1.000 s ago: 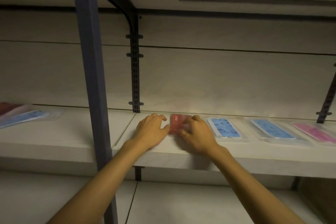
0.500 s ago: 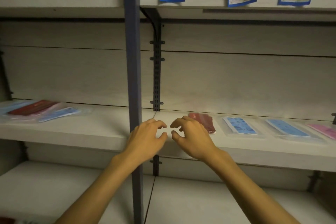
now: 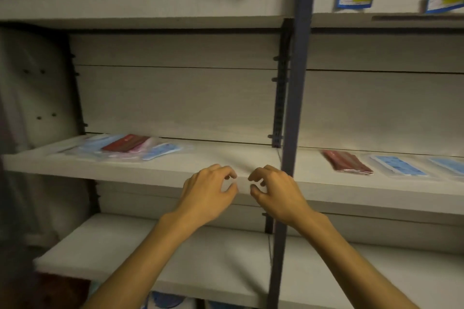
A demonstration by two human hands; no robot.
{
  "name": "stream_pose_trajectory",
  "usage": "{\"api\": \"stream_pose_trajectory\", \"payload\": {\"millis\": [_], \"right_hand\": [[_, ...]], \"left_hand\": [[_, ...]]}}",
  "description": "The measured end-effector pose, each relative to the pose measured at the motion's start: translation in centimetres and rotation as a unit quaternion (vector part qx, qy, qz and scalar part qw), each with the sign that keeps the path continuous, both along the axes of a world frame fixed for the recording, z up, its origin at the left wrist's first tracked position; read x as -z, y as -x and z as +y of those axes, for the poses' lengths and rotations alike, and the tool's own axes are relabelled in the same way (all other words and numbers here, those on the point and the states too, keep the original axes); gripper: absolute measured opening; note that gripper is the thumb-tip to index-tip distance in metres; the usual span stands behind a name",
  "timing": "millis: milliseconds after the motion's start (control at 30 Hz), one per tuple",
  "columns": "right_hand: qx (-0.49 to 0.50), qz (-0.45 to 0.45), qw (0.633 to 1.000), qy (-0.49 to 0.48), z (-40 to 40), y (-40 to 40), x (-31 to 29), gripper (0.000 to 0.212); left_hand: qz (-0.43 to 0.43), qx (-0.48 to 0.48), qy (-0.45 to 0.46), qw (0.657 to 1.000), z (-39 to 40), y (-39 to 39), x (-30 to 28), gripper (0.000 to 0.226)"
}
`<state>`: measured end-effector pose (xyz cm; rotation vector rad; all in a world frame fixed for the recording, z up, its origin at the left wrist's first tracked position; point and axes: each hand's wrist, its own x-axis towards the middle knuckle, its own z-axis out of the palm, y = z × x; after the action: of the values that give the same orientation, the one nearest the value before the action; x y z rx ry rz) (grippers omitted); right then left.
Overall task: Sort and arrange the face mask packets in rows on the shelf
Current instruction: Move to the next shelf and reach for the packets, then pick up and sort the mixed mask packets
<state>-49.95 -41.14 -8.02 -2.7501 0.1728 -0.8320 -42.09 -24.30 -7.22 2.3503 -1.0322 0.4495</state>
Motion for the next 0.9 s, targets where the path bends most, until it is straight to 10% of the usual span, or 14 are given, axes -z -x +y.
{"api": "stream_pose_trajectory", "payload": {"millis": [900], "right_hand": [[0.009, 0.0, 1.0, -0.014, 20.9, -25.8, 0.2, 0.026]], "left_hand": [[-0.005, -0.094, -0.001, 0.996, 22.6, -26.8, 0.6, 0.025]]}}
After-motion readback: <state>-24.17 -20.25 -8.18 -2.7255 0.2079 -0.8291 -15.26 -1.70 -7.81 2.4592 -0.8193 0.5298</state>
